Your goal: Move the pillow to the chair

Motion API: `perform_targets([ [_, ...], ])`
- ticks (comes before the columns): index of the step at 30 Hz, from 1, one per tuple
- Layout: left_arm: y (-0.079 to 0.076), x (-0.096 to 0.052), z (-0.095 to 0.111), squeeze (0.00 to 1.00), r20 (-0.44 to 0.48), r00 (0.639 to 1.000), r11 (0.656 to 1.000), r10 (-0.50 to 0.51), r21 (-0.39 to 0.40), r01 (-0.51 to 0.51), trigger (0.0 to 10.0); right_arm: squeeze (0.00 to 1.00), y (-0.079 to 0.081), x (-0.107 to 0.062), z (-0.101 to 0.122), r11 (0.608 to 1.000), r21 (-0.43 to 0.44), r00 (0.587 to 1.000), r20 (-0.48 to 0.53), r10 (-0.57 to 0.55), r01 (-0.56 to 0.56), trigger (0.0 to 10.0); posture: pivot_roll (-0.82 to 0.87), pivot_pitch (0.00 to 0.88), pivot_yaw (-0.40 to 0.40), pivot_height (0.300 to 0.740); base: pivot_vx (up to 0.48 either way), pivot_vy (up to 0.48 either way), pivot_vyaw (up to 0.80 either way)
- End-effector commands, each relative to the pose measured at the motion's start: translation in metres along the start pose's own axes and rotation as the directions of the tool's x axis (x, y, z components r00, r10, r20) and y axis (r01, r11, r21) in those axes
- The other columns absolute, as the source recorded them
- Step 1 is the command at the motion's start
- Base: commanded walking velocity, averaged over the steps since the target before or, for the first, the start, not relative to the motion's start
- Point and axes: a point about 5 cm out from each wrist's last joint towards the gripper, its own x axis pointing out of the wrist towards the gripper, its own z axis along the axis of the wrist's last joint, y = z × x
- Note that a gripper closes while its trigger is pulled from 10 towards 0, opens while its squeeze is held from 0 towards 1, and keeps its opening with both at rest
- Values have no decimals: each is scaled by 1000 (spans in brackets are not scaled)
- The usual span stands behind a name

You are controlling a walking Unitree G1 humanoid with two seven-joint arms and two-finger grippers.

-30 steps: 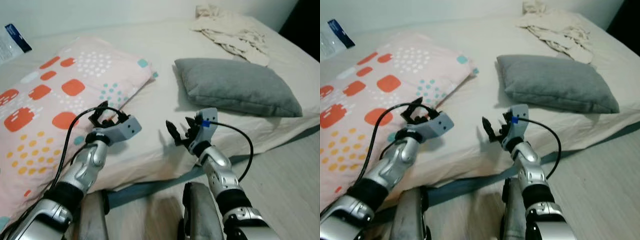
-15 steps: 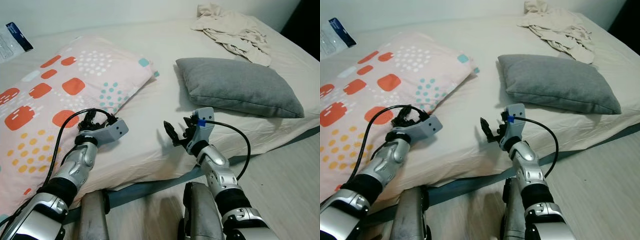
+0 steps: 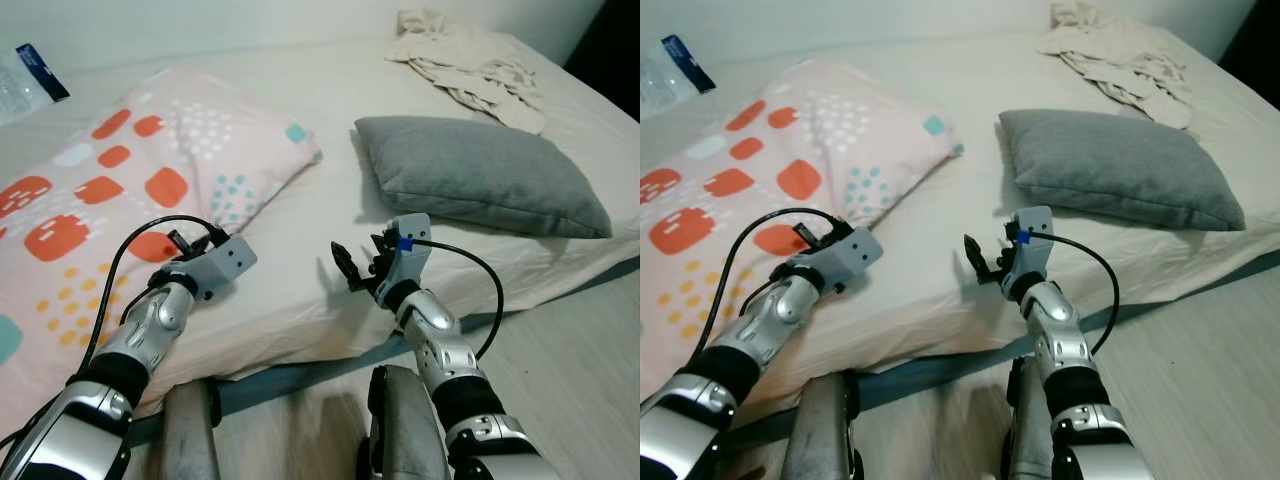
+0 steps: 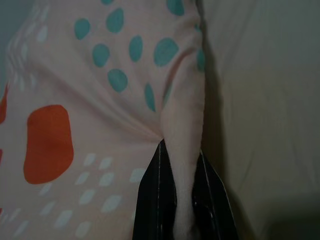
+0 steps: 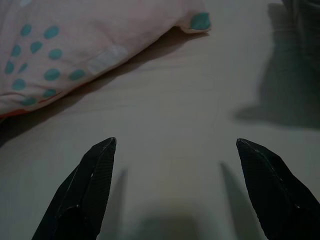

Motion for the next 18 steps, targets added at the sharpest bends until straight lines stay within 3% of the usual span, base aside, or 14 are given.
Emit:
perform_targets([
  [1, -18, -5, 4, 0, 51, 994, 995, -97, 12, 96, 0, 0, 0, -1, -2, 1000, -3, 1000, -13, 2, -2, 10000, 65, 257, -35, 542, 0, 0, 0],
  [6, -8, -29, 8, 0, 236, 952, 961, -193, -150, 232, 0, 0, -1, -2, -2, 1000, 3, 1000, -10, -2, 2, 10000, 75, 258, -36, 542, 0, 0, 0],
  [7, -8, -29, 8, 0, 236, 952, 961, -193, -150, 232, 0, 0, -1, -2, -2, 1000, 3, 1000, -10, -2, 2, 10000, 75, 258, -36, 542, 0, 0, 0],
  [9, -7, -42, 17, 0, 340, 907, 915, -250, -225, 336, 0, 0, 0, -1, -2, 1000, 6, 1000, -7, 2, -2, 10000, 76, 257, -35, 542, 0, 0, 0],
  [10, -7, -42, 17, 0, 340, 907, 915, -250, -225, 336, 0, 0, 0, -1, -2, 1000, 6, 1000, -7, 2, -2, 10000, 76, 257, -35, 542, 0, 0, 0],
  [13, -14, -72, 31, 0, 459, 788, 781, -411, -269, 564, 0, 0, 1, -1, -2, 1000, 9, 1000, -4, 5, -5, 10000, 81, 255, -36, 542, 0, 0, 0],
  [14, -14, -72, 31, 0, 459, 788, 781, -411, -269, 564, 0, 0, 1, -1, -2, 1000, 9, 1000, -4, 5, -5, 10000, 81, 255, -36, 542, 0, 0, 0],
  [15, -18, -82, 35, 0, 481, 741, 724, -469, -271, 634, 0, 0, 1, -1, -2, 1000, 10, 1000, -3, 5, -5, 10000, 85, 255, -38, 542, 0, 0, 0],
  [16, -24, -105, 45, 0, 527, 622, 577, -579, -274, 769, 0, 0, 2, 0, -2, 1000, 13, 1000, -3, 6, -6, 10000, 87, 253, -41, 542, 0, 0, 0],
  [17, -24, -105, 45, 0, 527, 622, 577, -579, -274, 769, 0, 0, 2, 0, -2, 1000, 13, 1000, -3, 6, -6, 10000, 87, 253, -41, 542, 0, 0, 0],
  [18, -26, -116, 51, 0, 552, 569, 517, -609, -268, 813, 0, 0, 2, 0, -2, 1000, 14, 1000, -2, 8, -8, 10000, 88, 253, -43, 542, 0, 0, 0],
])
